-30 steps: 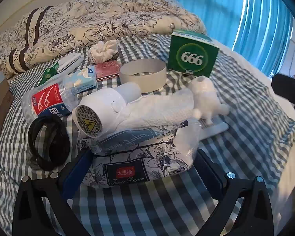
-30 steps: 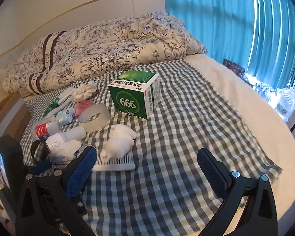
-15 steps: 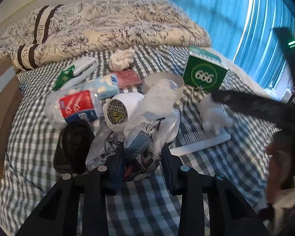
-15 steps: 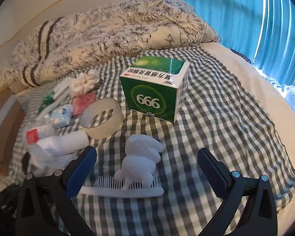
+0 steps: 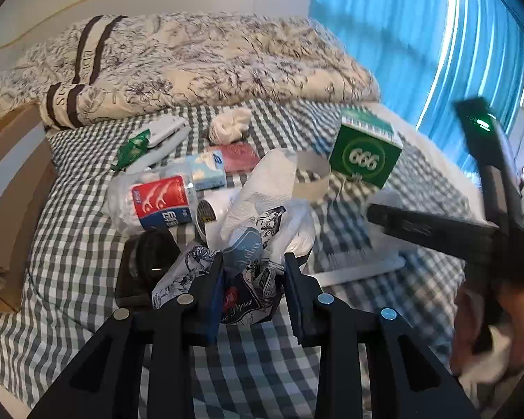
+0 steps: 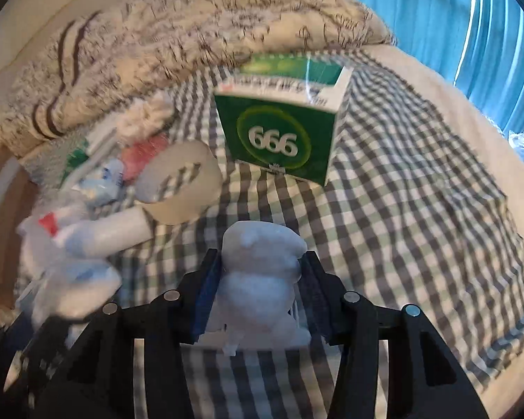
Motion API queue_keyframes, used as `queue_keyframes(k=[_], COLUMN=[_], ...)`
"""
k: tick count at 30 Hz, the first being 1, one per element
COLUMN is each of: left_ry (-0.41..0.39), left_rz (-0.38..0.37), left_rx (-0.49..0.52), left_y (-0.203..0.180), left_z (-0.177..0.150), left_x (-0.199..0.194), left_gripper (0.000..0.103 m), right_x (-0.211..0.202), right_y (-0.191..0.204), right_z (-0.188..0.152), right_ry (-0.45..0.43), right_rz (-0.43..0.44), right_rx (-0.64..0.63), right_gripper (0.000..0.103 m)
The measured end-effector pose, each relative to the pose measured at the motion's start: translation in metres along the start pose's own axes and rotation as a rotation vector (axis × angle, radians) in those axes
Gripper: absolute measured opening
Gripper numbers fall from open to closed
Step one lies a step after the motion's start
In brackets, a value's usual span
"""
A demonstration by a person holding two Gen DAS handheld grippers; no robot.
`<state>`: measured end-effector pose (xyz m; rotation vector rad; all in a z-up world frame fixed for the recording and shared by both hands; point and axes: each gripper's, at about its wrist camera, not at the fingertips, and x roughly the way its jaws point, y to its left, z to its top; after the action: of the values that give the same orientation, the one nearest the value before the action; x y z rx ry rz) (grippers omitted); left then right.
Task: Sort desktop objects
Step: 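Grasp the white bear figurine with the right tool while the left tool grasps the plastic tissue bag, then carry both items into the cardboard box and open both tools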
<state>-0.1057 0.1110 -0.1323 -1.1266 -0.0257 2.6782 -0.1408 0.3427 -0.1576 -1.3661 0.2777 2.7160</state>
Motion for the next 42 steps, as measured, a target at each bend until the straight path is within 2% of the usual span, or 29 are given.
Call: queue_keyframes(k=[8,16,20,23,27,31,36,40,42], left_ry=[-0.096,-0.138,-0.171,-0.188,-0.21,-0.205,-0.173,-0.119,-0.093], left_rz=[0.013,0.067,0.138,0.19,0.263,0.336,0.392,0.39,0.365], left_rx=[0.007,-0.06,-0.096,-0.093,-0.111,-0.129,-0.181,-0.235,-0.264], left_y=[-0.005,0.037,0.078,0.115,0.172,0.227,0.28,0.312,0.326], left_z=[0.019,0.031,0.05,0.067,0.087,0.091,0.085,0.073,0.069], left_x=[-0.048,-0.097,-0.129,-0.15,-0.176,-0.188,-0.176,-0.147,-0.131], left_gripper=[0.031,0.031,0.031,0.031,0.031,0.031,0.031,0.031,0.031], right_x=[-0.064,-0.114,-0.143,-0.156,-0.162,-0.16,-0.147,-0.112,-0.083], right_y=[0.003,0.036,0.084,0.131,0.199,0.265,0.347,0.4,0.417], right_z=[-0.005,-0.011,-0.001,0.007,0.021,0.042,0.055,0.058,0.06], right_ry=[-0.065,-0.119,-0.163,-0.178,-0.173,-0.144,-0.09,-0.001,0.047], right_rz=[0.059,0.105,0.152,0.23,0.334,0.436,0.534,0.57,0.549], right_rx=[0.009,-0.028,-0.081,-0.121,-0.187,-0.234,-0.32,-0.373,-0.369], right_gripper=[0.048,0.048,0.048,0.048,0.048,0.048,0.048,0.047,0.047])
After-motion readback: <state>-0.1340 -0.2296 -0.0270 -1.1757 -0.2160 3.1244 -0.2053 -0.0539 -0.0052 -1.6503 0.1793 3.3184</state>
